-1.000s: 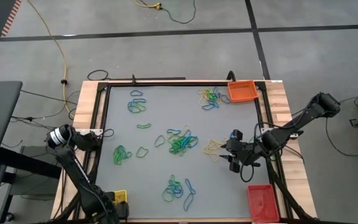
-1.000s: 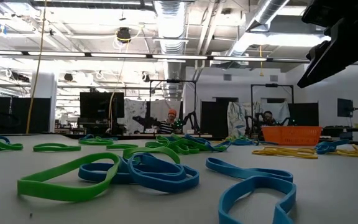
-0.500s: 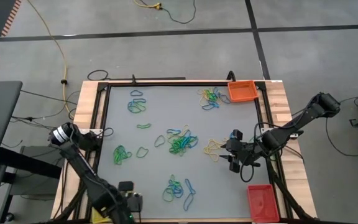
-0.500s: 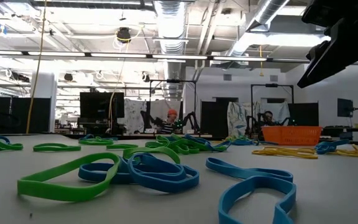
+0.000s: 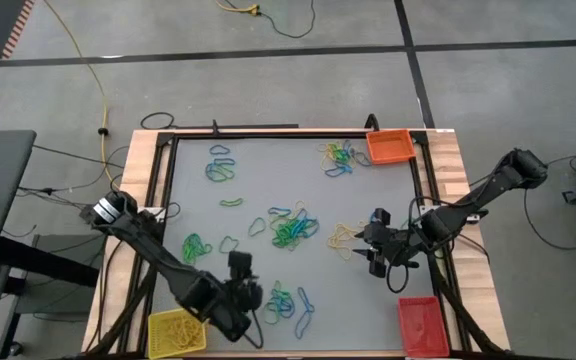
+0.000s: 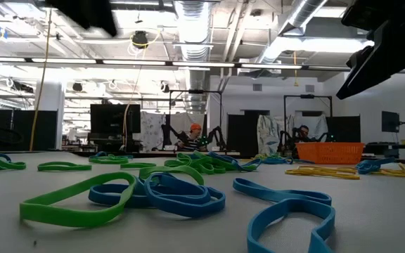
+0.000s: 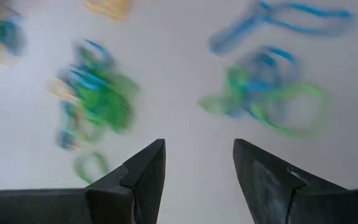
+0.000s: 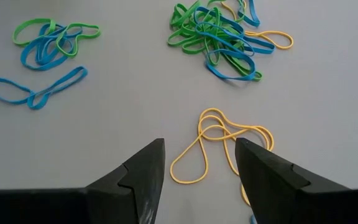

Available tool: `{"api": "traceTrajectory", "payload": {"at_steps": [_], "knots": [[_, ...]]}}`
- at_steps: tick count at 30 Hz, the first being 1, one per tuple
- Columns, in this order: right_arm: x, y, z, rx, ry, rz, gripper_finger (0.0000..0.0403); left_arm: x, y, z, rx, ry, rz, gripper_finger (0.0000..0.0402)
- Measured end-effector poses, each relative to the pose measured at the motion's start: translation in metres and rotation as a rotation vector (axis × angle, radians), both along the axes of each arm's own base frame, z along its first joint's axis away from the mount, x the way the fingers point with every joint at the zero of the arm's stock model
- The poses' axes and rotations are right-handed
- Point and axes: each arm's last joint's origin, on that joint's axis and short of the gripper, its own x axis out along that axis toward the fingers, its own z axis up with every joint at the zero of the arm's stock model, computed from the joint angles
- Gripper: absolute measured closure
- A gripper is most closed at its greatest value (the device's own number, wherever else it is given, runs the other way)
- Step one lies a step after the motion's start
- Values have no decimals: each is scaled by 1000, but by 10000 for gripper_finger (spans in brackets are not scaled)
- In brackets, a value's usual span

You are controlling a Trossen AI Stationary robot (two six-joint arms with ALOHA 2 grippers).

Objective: Sort rubber bands into baskets
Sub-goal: Put the green rubber band into the orange bin

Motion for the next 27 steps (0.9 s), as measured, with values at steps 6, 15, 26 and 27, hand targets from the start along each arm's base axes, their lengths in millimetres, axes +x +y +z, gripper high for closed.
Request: {"api": "traceTrajectory", "payload": {"at_steps": [6,15,26,27], "knots": [[1,1,1,8,-13,0,179,25,25,4,92,-91,27,223],[14,3,15,99,-193,-24,179,62,72,11,131,-157,52,223],[33,-16,31,65,-368,-70,179,104,144,25,23,-286,-47,223],[34,-19,31,63,-368,-81,179,106,150,25,13,-294,-48,223]]}}
